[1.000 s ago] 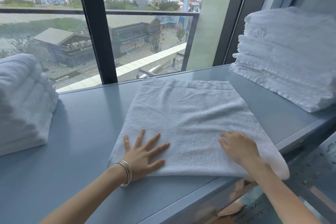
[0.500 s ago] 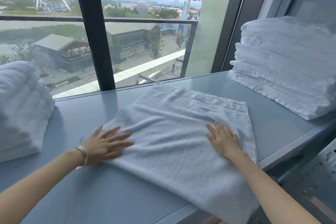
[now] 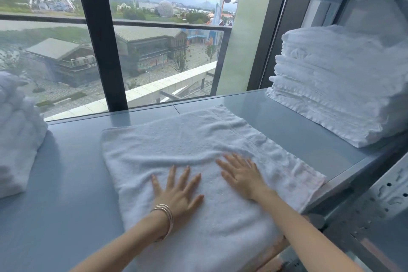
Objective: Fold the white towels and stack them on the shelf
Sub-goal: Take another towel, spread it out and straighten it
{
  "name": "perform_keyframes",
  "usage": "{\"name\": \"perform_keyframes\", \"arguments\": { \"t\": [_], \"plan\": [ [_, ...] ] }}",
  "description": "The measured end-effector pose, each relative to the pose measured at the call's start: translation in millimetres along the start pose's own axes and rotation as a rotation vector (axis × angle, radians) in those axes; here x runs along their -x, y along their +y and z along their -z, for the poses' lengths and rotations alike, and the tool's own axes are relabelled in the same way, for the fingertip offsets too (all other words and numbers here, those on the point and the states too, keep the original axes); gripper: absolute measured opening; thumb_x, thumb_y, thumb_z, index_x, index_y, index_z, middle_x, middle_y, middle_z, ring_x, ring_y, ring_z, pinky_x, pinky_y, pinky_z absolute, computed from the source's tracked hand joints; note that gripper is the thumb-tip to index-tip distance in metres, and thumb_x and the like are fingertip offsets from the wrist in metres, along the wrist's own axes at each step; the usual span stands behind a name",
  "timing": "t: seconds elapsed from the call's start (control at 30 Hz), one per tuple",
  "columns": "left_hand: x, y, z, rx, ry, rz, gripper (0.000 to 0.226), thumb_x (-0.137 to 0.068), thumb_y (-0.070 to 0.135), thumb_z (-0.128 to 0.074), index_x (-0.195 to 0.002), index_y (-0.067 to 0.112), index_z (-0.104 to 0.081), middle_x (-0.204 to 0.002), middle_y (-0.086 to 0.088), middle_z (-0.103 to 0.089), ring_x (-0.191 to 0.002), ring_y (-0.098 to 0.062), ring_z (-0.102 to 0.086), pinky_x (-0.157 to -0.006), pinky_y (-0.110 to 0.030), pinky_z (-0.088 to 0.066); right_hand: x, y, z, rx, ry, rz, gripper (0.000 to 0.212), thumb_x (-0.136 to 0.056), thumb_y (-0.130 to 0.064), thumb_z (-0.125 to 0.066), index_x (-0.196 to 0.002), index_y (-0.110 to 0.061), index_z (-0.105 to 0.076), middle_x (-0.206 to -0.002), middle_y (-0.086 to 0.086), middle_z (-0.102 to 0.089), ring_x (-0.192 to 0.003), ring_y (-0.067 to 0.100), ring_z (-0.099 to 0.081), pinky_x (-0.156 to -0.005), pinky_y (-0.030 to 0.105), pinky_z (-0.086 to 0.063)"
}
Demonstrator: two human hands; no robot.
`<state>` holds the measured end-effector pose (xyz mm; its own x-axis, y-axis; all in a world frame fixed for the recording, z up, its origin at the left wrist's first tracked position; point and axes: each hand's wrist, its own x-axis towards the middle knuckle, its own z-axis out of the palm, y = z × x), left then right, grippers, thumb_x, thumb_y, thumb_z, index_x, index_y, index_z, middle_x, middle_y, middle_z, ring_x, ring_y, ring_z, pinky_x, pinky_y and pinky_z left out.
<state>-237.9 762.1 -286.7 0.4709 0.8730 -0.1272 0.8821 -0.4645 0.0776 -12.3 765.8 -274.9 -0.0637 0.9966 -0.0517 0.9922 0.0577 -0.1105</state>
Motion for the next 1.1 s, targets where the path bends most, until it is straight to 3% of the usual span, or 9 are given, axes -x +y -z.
{"name": "perform_keyframes", "arguments": {
  "t": [0.23, 0.33, 0.4, 0.5, 0.63, 0.73, 0.8, 0.9, 1.1],
  "plan": [
    [-49.1, -64.6, 22.6, -0.124, 0.018, -0.169, 0.103, -0.041, 0.082, 0.038, -0.137, 0.056, 0.012, -0.153, 0.02, 0.014, -0.143, -0.019, 0.015, -0.11, -0.06, 0.01, 25.2, 44.7, 8.5, 0.002, -0.031, -0.323, 0.051, -0.099, -0.047, -0.014, -0.147, -0.037, -0.005, -0.157, -0.007, 0.004, -0.144, 0.015, 0.001, -0.116, 0.038, -0.001],
    [-74.2, -89.9, 51.7, -0.315, -0.038, -0.003, 0.079, -0.067, 0.076, 0.022, -0.141, 0.051, 0.01, -0.156, 0.016, 0.005, -0.144, -0.026, 0.009, -0.109, -0.06, 0.004, 55.5, 6.1, 1.1, 0.166, 0.029, -0.36, 0.054, -0.098, -0.044, -0.02, -0.147, -0.022, -0.024, -0.152, 0.007, -0.024, -0.135, 0.026, -0.028, -0.108, 0.041, -0.026],
    [-79.1, -80.9, 71.7, -0.473, -0.091, 0.171, 0.056, -0.094, 0.059, -0.007, -0.147, 0.041, -0.002, -0.157, 0.008, -0.003, -0.143, -0.034, 0.003, -0.106, -0.066, 0.003, 69.1, -25.9, -0.6, 0.223, 0.231, -0.247, 0.049, -0.084, -0.041, -0.032, -0.109, -0.017, -0.067, -0.107, 0.011, -0.063, -0.094, 0.026, -0.059, -0.071, 0.041, -0.051],
    [-72.8, -27.8, 68.8, -0.379, -0.023, 0.206, 0.049, -0.1, 0.026, -0.024, -0.148, 0.025, -0.015, -0.157, -0.001, -0.011, -0.142, -0.037, -0.006, -0.104, -0.07, 0.0, 56.9, -42.8, -3.1, 0.111, 0.408, -0.077, 0.033, -0.069, -0.034, -0.036, -0.066, -0.024, -0.067, -0.067, -0.004, -0.058, -0.061, 0.018, -0.06, -0.046, 0.03, -0.047],
    [-32.4, 35.8, 31.4, -0.022, -0.033, 0.115, 0.057, -0.098, 0.049, -0.016, -0.149, 0.026, -0.003, -0.157, 0.007, -0.001, -0.144, -0.029, 0.002, -0.102, -0.07, -0.004, 9.9, -18.2, 2.7, -0.002, 0.218, 0.101, 0.05, -0.081, -0.04, -0.03, -0.114, -0.025, -0.064, -0.115, 0.002, -0.063, -0.101, 0.023, -0.062, -0.082, 0.036, -0.051],
    [-16.7, 18.8, 0.2, -0.036, 0.056, -0.02, 0.072, -0.084, 0.066, 0.01, -0.148, 0.036, -0.002, -0.157, 0.009, 0.004, -0.145, -0.027, 0.005, -0.102, -0.07, -0.002, -11.3, 27.5, -2.1, 0.001, 0.0, 0.102, 0.085, -0.071, -0.079, 0.009, -0.142, -0.046, -0.023, -0.156, -0.008, -0.014, -0.143, 0.02, -0.011, -0.114, 0.046, -0.012],
    [-16.8, -0.4, -1.4, -0.065, 0.128, -0.09, 0.074, -0.083, 0.066, 0.016, -0.144, 0.04, -0.016, -0.154, 0.011, -0.02, -0.142, -0.028, -0.018, -0.1, -0.072, -0.017, -15.8, 58.4, 1.2, 0.031, -0.03, 0.027, 0.086, -0.064, -0.08, 0.019, -0.142, -0.052, -0.005, -0.156, -0.014, 0.002, -0.144, 0.018, 0.006, -0.116, 0.043, 0.001],
    [-32.0, -28.1, 1.7, -0.063, 0.111, -0.162, 0.086, -0.059, 0.075, 0.033, -0.137, 0.048, 0.009, -0.148, 0.02, 0.013, -0.141, -0.018, 0.013, -0.109, -0.058, 0.006, -12.3, 88.4, 12.1, 0.044, -0.045, -0.077, 0.069, -0.08, -0.074, 0.004, -0.143, -0.048, -0.006, -0.157, -0.012, -0.001, -0.144, 0.017, 0.002, -0.115, 0.039, 0.002],
    [-53.3, -69.2, 42.9, -0.19, -0.014, 0.088, 0.078, -0.07, 0.076, 0.023, -0.141, 0.054, 0.0, -0.156, 0.016, -0.003, -0.145, -0.016, -0.003, -0.114, -0.046, 0.0, 34.9, 70.1, 21.8, 0.216, 0.092, 0.047, 0.067, -0.078, -0.061, -0.018, -0.132, -0.035, -0.048, -0.128, -0.002, -0.054, -0.109, 0.024, -0.051, -0.084, 0.042, -0.043]
  ]
}}
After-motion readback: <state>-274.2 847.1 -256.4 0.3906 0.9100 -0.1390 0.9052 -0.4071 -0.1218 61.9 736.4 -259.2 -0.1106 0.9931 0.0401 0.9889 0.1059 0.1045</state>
